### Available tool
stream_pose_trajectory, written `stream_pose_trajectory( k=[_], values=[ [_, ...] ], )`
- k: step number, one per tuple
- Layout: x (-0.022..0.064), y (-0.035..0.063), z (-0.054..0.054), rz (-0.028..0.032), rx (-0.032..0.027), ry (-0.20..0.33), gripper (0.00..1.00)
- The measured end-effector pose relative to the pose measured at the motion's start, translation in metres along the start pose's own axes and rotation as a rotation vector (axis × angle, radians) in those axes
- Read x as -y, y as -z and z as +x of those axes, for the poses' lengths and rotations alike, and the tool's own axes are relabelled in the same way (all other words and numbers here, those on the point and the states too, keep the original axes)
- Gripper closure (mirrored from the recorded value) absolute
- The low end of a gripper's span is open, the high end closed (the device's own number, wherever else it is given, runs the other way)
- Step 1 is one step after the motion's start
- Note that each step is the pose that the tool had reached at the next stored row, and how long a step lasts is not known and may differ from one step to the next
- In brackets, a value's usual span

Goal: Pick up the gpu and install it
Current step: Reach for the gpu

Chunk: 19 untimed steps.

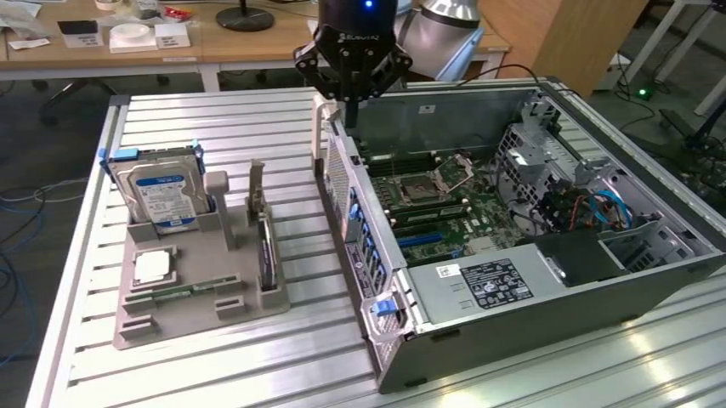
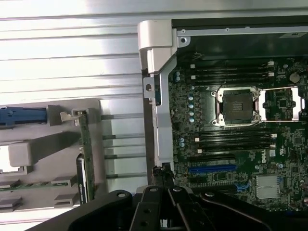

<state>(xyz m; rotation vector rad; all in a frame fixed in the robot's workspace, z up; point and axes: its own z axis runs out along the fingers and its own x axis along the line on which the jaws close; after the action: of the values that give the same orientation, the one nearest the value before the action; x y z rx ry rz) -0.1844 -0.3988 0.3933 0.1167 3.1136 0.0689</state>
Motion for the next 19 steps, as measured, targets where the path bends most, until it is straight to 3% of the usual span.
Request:
stream_pose_trajectory(
  k=[19],
  values=[
    [0.0042, 0.0015, 0.057, 0.0, 0.0, 0.0, 0.89]
  ],
)
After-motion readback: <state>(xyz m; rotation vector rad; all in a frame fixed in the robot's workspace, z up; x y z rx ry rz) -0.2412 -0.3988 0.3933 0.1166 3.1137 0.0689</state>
